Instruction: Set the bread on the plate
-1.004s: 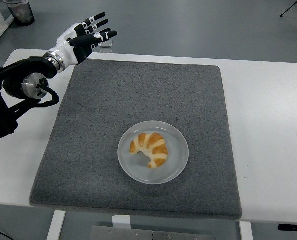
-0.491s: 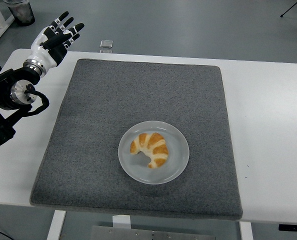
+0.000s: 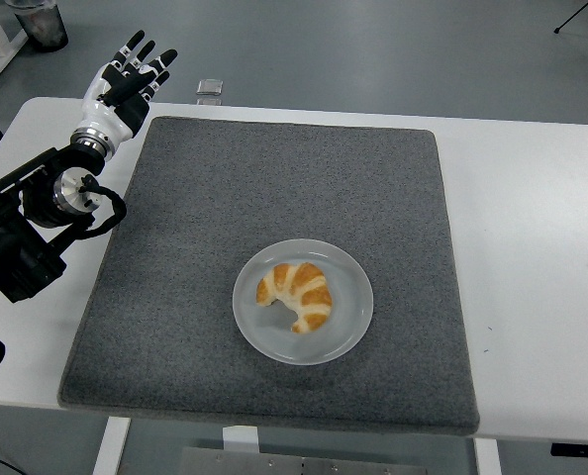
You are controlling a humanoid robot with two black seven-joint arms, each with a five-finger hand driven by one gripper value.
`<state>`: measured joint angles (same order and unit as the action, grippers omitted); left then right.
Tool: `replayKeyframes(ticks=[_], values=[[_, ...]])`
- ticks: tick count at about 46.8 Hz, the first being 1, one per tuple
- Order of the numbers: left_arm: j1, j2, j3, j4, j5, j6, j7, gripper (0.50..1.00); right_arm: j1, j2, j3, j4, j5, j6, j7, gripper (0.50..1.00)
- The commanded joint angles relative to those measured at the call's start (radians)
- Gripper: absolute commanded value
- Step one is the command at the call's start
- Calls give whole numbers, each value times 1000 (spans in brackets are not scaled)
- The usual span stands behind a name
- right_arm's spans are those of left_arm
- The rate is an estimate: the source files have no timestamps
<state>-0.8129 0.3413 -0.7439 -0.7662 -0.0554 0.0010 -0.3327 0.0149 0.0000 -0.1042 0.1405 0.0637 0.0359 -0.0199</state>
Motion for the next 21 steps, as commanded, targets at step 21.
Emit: replayKeyframes(ticks=[21], values=[[0,-58,-29,62,0,11,-39,1000,0,0,3,1,2,-1,0,952]])
